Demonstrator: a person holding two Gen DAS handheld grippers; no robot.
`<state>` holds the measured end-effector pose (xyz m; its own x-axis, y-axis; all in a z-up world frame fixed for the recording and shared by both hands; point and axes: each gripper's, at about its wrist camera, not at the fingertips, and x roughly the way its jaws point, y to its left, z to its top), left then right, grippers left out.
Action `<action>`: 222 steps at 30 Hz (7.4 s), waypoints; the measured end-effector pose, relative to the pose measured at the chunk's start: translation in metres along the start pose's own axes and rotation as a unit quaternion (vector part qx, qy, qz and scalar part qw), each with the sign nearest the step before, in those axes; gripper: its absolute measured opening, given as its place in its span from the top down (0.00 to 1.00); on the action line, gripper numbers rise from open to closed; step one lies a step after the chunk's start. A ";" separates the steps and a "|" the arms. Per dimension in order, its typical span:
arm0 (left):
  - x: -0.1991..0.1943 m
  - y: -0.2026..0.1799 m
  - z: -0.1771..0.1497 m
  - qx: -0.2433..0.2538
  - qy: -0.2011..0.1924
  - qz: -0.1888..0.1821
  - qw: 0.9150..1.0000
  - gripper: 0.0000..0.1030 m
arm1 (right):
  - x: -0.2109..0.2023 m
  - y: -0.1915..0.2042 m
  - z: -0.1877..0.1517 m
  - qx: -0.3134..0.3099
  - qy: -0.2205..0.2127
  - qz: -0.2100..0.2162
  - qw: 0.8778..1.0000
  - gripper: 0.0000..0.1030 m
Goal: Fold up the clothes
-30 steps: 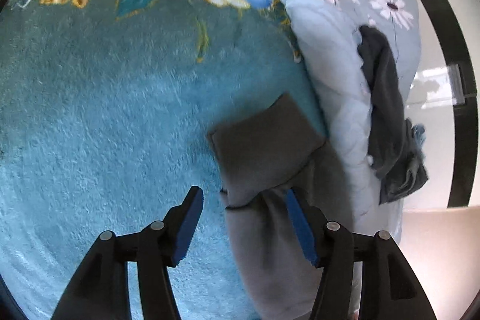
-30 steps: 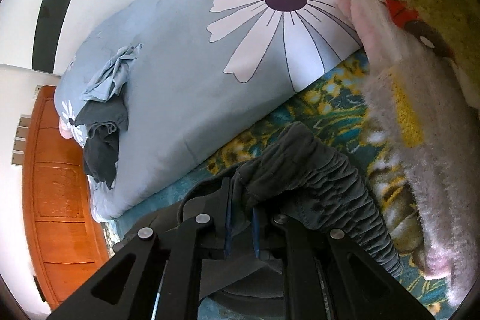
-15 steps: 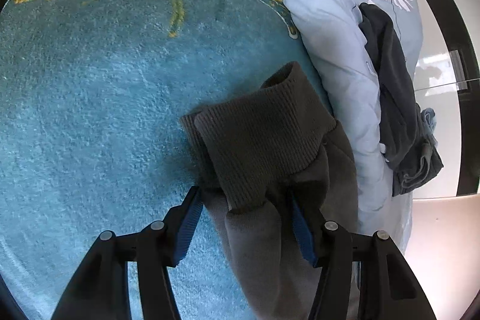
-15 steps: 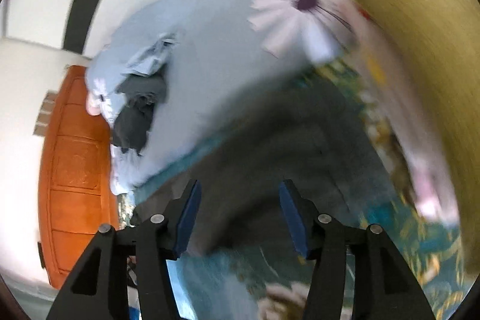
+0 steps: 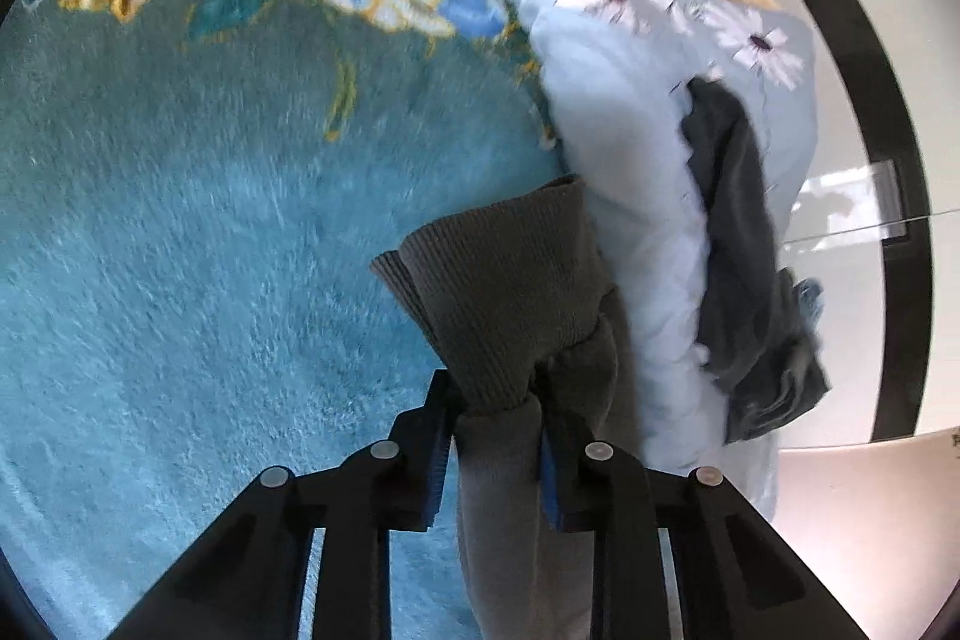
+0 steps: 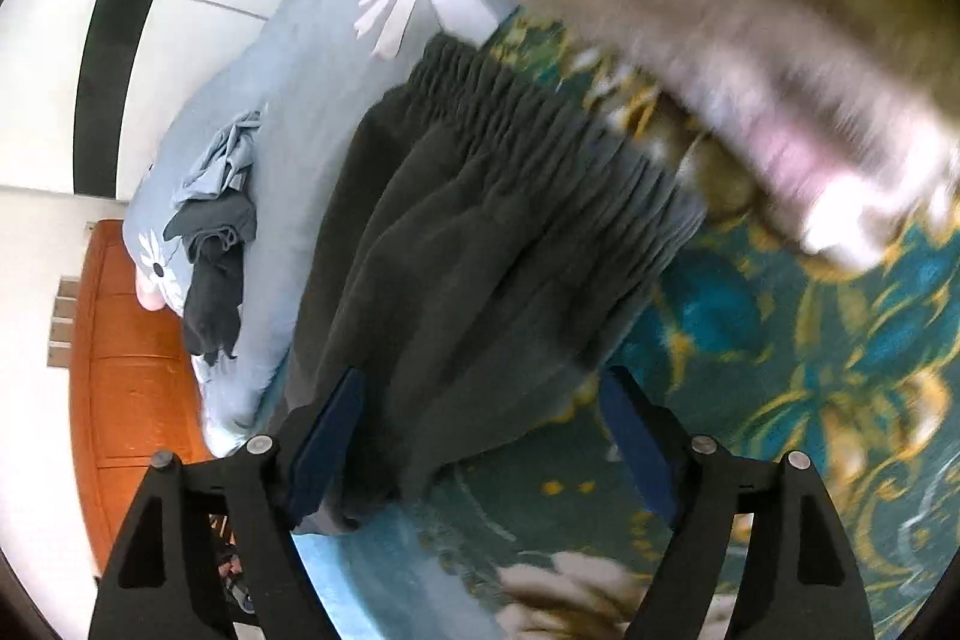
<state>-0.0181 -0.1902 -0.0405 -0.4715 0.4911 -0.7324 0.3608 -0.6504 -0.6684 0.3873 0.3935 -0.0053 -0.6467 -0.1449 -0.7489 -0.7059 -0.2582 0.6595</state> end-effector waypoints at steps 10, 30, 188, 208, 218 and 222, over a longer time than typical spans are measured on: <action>-0.107 0.083 0.038 -0.034 -0.066 0.022 0.997 0.75 | 0.035 0.009 -0.023 -0.008 0.040 0.016 0.999 0.20; -0.150 0.162 0.040 -0.068 -0.065 0.065 0.993 0.73 | 0.106 0.108 0.030 -0.196 0.077 0.000 0.977 0.34; -0.172 0.136 -0.078 -0.044 -0.028 0.134 0.990 0.42 | 0.111 0.158 -0.032 -0.382 0.197 -0.002 0.903 0.56; -0.128 0.166 0.010 0.029 -0.075 0.092 0.993 0.58 | 0.128 0.146 -0.036 -0.373 0.196 -0.094 0.902 0.56; -0.146 0.102 0.004 0.101 -0.117 0.138 0.978 0.85 | 0.122 0.140 -0.030 -0.360 0.201 -0.067 0.909 0.56; -0.171 0.040 -0.029 0.185 -0.152 0.156 0.958 0.85 | 0.119 0.137 -0.026 -0.344 0.203 -0.047 0.915 0.56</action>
<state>0.1004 -0.2833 0.0537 -0.6203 0.0851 -0.7797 0.2392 -0.9262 -0.2914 0.2215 0.3158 -0.0057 -0.3335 -0.3984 -0.8544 -0.3126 -0.8083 0.4989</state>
